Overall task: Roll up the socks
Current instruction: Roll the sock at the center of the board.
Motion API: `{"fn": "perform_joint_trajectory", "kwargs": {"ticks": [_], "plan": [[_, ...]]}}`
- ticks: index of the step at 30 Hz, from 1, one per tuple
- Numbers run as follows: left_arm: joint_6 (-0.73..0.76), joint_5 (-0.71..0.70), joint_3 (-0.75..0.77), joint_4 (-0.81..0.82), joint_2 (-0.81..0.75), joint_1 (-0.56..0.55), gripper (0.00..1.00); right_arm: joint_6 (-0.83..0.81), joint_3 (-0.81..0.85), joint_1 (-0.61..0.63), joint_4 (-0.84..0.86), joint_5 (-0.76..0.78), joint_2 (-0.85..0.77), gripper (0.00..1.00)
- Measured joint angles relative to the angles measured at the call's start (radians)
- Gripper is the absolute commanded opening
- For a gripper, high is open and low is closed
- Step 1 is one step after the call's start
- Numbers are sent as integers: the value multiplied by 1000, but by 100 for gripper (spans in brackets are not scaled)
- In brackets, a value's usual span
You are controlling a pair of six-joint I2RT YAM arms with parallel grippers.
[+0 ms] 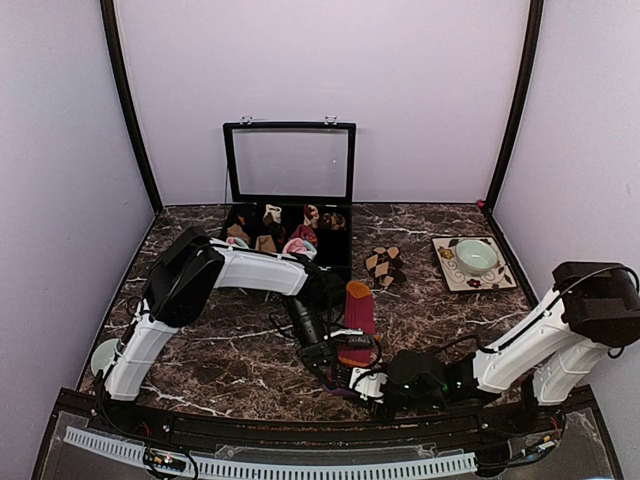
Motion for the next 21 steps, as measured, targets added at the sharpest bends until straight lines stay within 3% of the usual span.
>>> {"fn": "perform_joint_trajectory", "kwargs": {"ticks": [3,6,8,13,16,21], "plan": [[0,0,0,-2,0,0,0,13,-11,-3,18,5,20,20],[1,0,1,-2,1,0,3,26,-20,-3,37,9,20,10],[2,0,1,-2,1,0,13,34,-26,-3,47,12,20,1],[-7,13,-2,-13,-6,1,40,61,-36,-6,65,11,20,0],[-17,19,-35,10,-42,10,69,84,-40,-6,71,9,20,0],[-29,-72,-153,112,-186,79,73,146,-55,-8,84,0,14,0]]}}
